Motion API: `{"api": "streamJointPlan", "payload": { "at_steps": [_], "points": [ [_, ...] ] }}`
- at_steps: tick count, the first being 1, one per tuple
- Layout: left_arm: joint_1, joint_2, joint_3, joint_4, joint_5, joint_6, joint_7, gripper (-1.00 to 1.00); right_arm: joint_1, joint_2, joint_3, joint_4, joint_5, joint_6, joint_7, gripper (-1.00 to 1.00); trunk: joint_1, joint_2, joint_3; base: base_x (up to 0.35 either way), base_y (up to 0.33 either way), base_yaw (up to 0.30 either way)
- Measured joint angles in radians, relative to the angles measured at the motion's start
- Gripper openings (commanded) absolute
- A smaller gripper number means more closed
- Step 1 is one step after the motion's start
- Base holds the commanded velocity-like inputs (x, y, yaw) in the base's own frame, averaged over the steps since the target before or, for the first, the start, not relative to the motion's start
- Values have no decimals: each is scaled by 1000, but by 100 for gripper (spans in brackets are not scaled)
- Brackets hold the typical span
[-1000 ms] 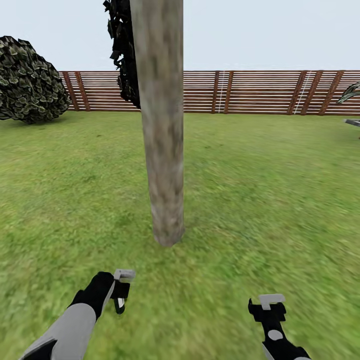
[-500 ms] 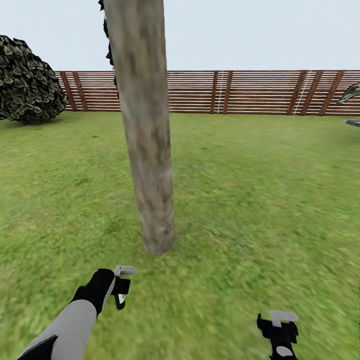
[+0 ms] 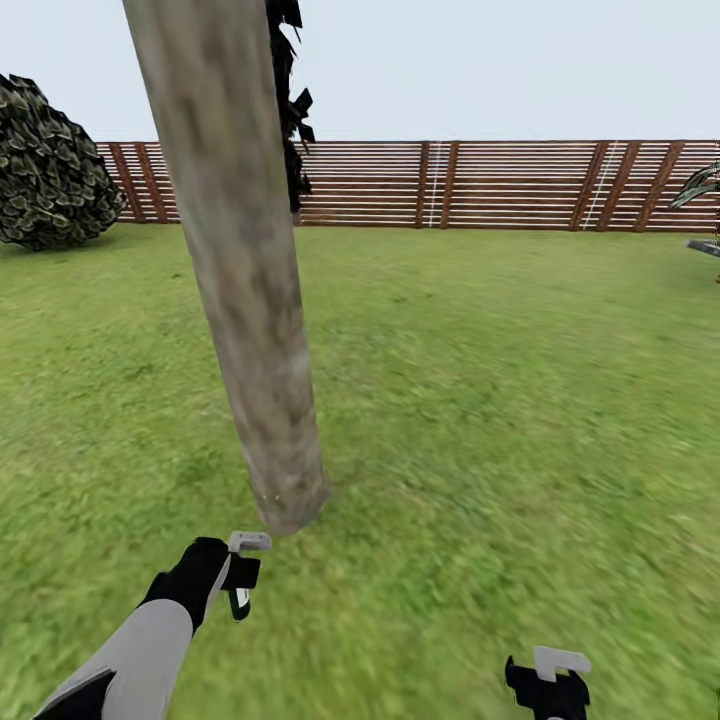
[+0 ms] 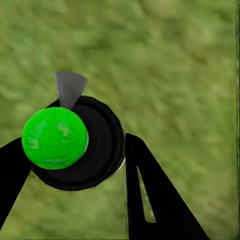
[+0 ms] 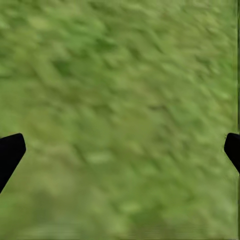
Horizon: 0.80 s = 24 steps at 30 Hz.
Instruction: In the garden, pick up the pesticide atomizer on the floor and spray pesticide onto both trees until each tree trunk is fully covered.
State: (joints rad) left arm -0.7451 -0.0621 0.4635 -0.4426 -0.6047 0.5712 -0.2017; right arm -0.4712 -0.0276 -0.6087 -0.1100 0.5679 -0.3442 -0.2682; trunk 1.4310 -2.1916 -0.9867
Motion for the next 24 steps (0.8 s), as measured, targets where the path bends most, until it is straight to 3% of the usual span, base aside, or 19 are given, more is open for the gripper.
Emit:
{"api": "streamJointPlan", "payload": {
  "at_steps": [8,11,14,18,20,24],
  "points": [
    [-6,-6,0,-2,2,5,-6,-100,0,-3,0,-2,0,0,-1,100,0,0,0,27,-18,-209],
    [-16,-32,-5,-5,5,4,-2,-100,0,-3,0,-2,1,0,-1,100,1,0,0,-256,0,-18],
    [-28,-37,-10,-35,-2,8,-1,-100,1,-3,0,-1,2,0,-1,100,1,0,0,-292,0,-4],
    [-51,-42,-11,-87,-1,92,-4,-100,0,-3,0,-1,3,0,0,100,0,0,0,-63,0,0],
    [-89,-32,-12,-95,-5,113,-4,-100,0,-6,1,-1,4,0,0,100,0,0,0,-6,0,0],
    [-114,26,-11,-97,-9,132,-4,-100,0,-9,0,-1,5,0,0,100,0,0,0,-1,0,0]
  ]
}}
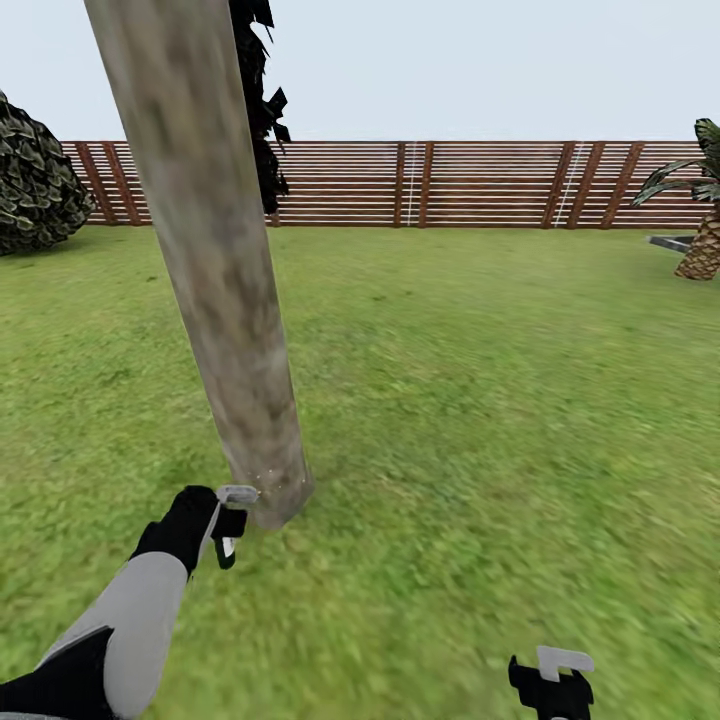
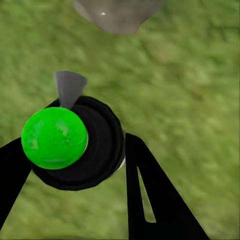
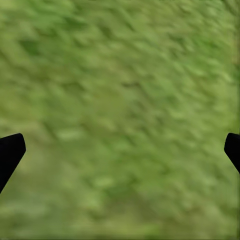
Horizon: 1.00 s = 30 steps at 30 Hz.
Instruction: In the garden, pick up the pesticide atomizer on the floor and spray pesticide onto both trees until each tree trunk is fully covered.
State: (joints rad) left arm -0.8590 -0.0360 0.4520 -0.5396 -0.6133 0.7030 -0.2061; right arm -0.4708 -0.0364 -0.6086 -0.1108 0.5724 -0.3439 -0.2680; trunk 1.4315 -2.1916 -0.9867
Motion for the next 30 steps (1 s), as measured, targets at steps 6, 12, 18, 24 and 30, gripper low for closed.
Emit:
{"api": "streamJointPlan", "payload": {
  "at_steps": [6,12,18,24,30],
  "points": [
    [-29,-39,-1,1,2,37,0,-100,0,0,1,0,0,0,0,100,0,0,0,0,0,0],
    [-39,47,3,1,9,64,-1,-100,0,-2,1,0,0,1,0,100,0,0,0,0,0,0],
    [-96,-39,-2,0,4,141,-2,-100,0,-2,0,-1,0,1,0,100,0,0,0,0,0,0],
    [-115,44,2,-2,1,156,-5,-100,0,-2,0,-3,0,1,0,100,0,0,0,0,0,0],
    [-170,18,0,6,19,164,-24,-100,0,-1,0,-3,0,1,-1,100,0,0,0,0,0,190]
  ]
}}
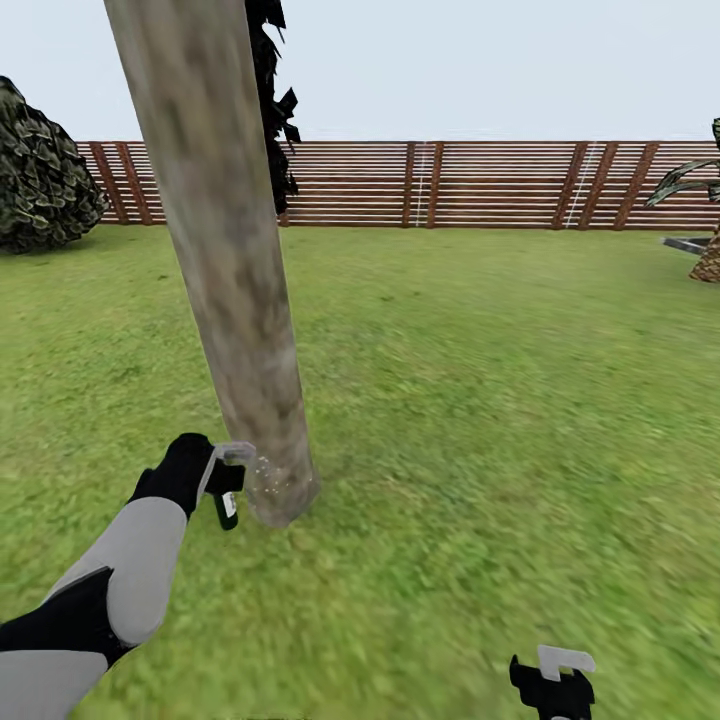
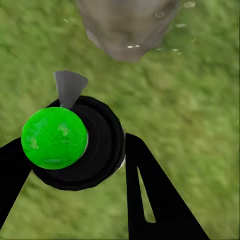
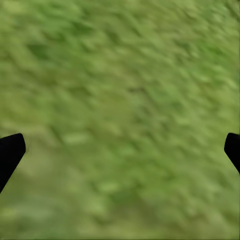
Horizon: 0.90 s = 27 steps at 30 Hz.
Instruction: In the garden, pick up the pesticide atomizer on the floor and spray pesticide onto both trees until each tree trunk is fully covered.
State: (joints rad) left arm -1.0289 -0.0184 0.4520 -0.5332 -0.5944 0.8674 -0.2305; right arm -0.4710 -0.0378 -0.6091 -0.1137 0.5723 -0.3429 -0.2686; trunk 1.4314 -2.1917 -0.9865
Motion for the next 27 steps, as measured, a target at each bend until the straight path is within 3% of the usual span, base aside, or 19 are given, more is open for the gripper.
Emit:
{"api": "streamJointPlan", "payload": {
  "at_steps": [2,5,8,10,13,15,27],
  "points": [
    [-23,-26,-1,-3,-11,26,0,-100,0,0,0,0,0,0,0,100,0,0,0,0,0,253],
    [-27,-21,-11,-5,-18,32,1,-100,0,0,0,0,0,0,-1,100,0,0,0,0,0,105],
    [-26,13,-15,-7,-27,32,1,-100,0,0,0,0,0,-1,0,100,0,0,0,0,0,14],
    [-21,20,-18,-7,-22,33,1,-100,0,0,0,0,0,-1,0,100,0,0,0,0,0,3],
    [-14,23,-70,-8,-18,34,1,-100,0,-3,0,0,0,-1,-1,100,0,0,0,26,-57,0],
    [-14,21,-80,-8,-15,34,1,-100,0,-3,0,0,0,-2,-1,100,0,0,0,111,-183,0],
    [-19,14,-86,-10,-14,30,3,-100,1,-4,0,0,0,0,-1,100,0,0,0,77,-253,0]
  ]
}}
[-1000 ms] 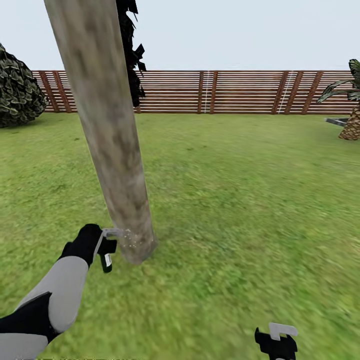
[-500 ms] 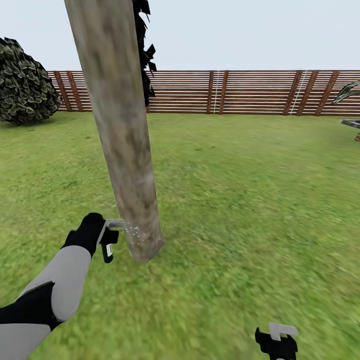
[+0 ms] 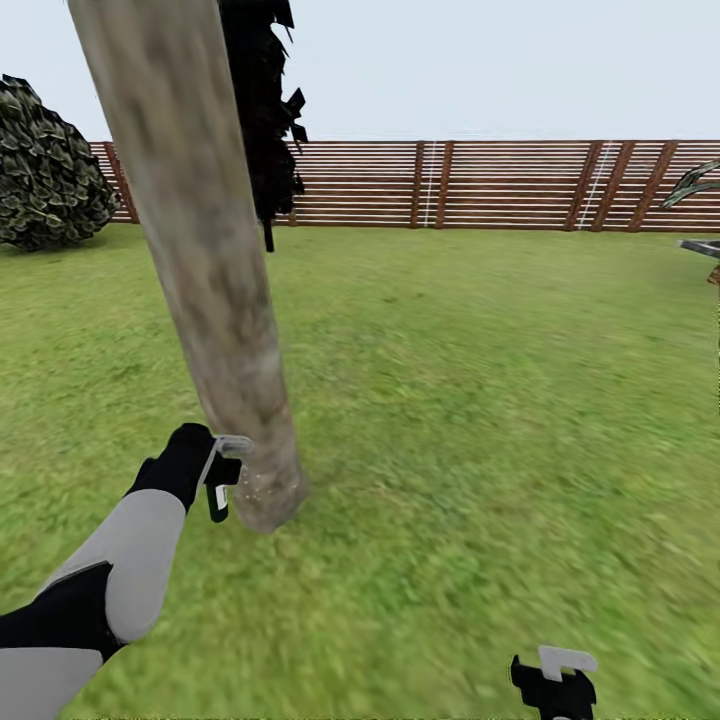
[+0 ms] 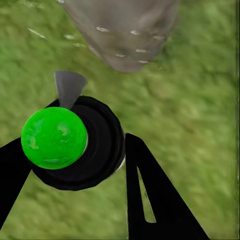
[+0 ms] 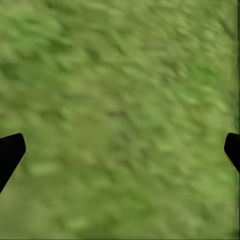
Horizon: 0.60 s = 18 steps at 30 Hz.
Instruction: In the garden, pick up the pesticide atomizer on the floor and spray pesticide onto both trees until each tree trunk is fully covered.
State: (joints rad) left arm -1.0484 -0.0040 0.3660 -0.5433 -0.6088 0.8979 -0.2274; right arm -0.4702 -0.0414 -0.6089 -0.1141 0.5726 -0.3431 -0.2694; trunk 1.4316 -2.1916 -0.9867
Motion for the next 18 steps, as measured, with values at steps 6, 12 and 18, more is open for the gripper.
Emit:
{"api": "streamJointPlan", "payload": {
  "at_steps": [6,12,18],
  "points": [
    [0,0,0,0,0,0,1,-100,-1,0,0,0,0,0,0,100,0,0,0,-55,-277,0],
    [-3,0,1,-2,1,-1,1,-100,0,0,1,0,0,-1,0,100,0,0,0,-4,-277,40],
    [3,0,7,-53,1,0,2,-100,0,0,1,0,0,-1,-1,100,0,0,0,7,-277,259]
  ]
}}
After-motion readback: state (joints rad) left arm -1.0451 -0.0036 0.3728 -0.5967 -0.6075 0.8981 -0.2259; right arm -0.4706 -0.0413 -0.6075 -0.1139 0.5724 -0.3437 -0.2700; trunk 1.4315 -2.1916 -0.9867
